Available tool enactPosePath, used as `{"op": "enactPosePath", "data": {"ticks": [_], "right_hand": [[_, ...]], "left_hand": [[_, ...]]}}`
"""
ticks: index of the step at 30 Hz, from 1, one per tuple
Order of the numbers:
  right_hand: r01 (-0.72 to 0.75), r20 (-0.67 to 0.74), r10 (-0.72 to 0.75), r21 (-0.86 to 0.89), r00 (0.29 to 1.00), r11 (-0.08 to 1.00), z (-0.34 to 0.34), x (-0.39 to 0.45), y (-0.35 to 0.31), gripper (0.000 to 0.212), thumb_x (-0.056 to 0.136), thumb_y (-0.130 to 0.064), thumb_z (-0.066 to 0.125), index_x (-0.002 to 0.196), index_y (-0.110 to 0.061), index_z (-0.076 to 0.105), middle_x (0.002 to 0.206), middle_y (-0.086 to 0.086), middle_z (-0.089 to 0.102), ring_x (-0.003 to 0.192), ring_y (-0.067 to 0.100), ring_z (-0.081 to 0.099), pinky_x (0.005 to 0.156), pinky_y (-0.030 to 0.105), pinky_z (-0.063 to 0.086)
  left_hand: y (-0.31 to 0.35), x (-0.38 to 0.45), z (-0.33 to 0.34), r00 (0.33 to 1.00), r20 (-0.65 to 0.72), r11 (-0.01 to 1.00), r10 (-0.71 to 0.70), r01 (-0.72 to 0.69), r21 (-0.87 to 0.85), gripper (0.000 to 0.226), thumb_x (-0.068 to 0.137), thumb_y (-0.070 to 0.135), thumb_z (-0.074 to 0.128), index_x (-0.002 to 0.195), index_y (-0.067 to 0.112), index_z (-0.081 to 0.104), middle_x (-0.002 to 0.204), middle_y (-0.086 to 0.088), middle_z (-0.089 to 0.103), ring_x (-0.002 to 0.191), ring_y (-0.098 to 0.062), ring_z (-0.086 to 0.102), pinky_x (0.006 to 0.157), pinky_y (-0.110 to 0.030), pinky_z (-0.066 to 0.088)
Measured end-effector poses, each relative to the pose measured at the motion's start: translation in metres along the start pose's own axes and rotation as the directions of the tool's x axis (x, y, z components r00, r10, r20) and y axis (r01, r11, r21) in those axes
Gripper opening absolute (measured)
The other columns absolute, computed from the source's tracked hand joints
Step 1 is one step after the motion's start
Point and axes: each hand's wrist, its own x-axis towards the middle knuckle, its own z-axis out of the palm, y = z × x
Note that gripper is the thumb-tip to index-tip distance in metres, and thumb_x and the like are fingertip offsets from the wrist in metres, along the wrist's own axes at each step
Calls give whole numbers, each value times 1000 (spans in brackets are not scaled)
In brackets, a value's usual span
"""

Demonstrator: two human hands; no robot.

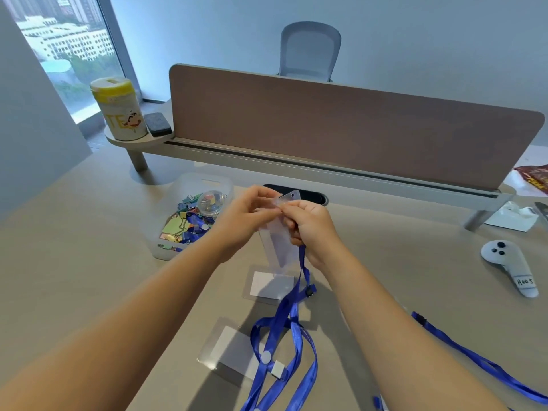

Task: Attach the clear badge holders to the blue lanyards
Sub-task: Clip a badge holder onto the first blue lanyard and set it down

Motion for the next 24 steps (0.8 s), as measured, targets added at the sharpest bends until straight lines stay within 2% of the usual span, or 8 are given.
{"op": "enactPosePath", "data": {"ticks": [4, 8, 12, 14, 16, 19, 21, 24], "right_hand": [[-35, 58, 31, 72, 998, 997, 4, 8, -9, 27, 94, -12, 45, 69, -11, 54, 42, -6, 39, 25, 1, 31, 30, 11, 25], [42, 84, -39, -31, 996, 999, 15, 12, -32, 28, 94, -13, 45, 66, -15, 52, 53, -1, 39, 35, 1, 33, 33, 10, 27], [241, 95, -225, -227, 970, 944, 27, 18, -66, 21, 91, -16, 50, 72, -10, 57, 58, -1, 43, 51, 8, 37, 50, 17, 35], [332, 104, -316, -355, 943, 874, 32, 23, -80, 19, 89, -13, 52, 84, 0, 64, 58, -1, 45, 54, 10, 38, 57, 24, 36], [362, 148, -332, -479, 931, 800, 36, 26, -92, 22, 88, -13, 52, 88, 4, 67, 59, 0, 48, 55, 12, 40, 60, 29, 37], [360, 218, -287, -621, 933, 696, 43, 30, -101, 28, 86, -13, 52, 91, 11, 67, 69, 11, 53, 63, 20, 44, 63, 32, 38], [359, 232, -277, -691, 932, 628, 49, 32, -99, 29, 86, -14, 53, 94, 10, 67, 74, 12, 54, 62, 20, 45, 60, 30, 39], [394, 243, -343, -777, 907, 492, 56, 31, -86, 24, 89, -14, 49, 94, 3, 66, 75, 11, 59, 57, 16, 47, 55, 25, 39]], "left_hand": [[-1, -1, 0, 985, -152, 992, 77, -61, 108, 40, 86, -7, 46, 122, 12, 45, 106, -4, 54, 98, -15, 54, 69, -13, 50], [7, 2, -12, 877, -419, 950, 235, -116, 290, 30, 88, 3, 48, 117, 10, 50, 103, -1, 59, 94, -11, 52, 62, -5, 44], [29, 6, -32, 763, -490, 865, 422, -176, 470, 23, 85, 3, 53, 107, 4, 58, 108, -16, 64, 92, -17, 54, 69, -14, 45], [39, 6, -45, 685, -455, 744, 568, -191, 641, 21, 84, 1, 54, 102, 1, 63, 100, -18, 69, 88, -27, 61, 73, -23, 45], [45, 4, -59, 632, -279, 510, 723, -216, 833, 19, 82, 3, 52, 91, 0, 68, 86, -19, 74, 77, -34, 66, 70, -28, 48], [43, -1, -75, 641, -37, 211, 767, -198, 957, 15, 73, 3, 58, 82, 0, 70, 76, -18, 75, 65, -34, 67, 59, -39, 56], [38, -5, -79, 687, 38, 108, 725, -168, 980, 20, 63, -5, 70, 82, -1, 69, 76, -19, 75, 65, -34, 68, 60, -40, 56], [29, -12, -81, 748, 55, 92, 662, -154, 984, 30, 56, -5, 78, 84, -3, 68, 75, -20, 74, 64, -33, 68, 59, -37, 57]]}}
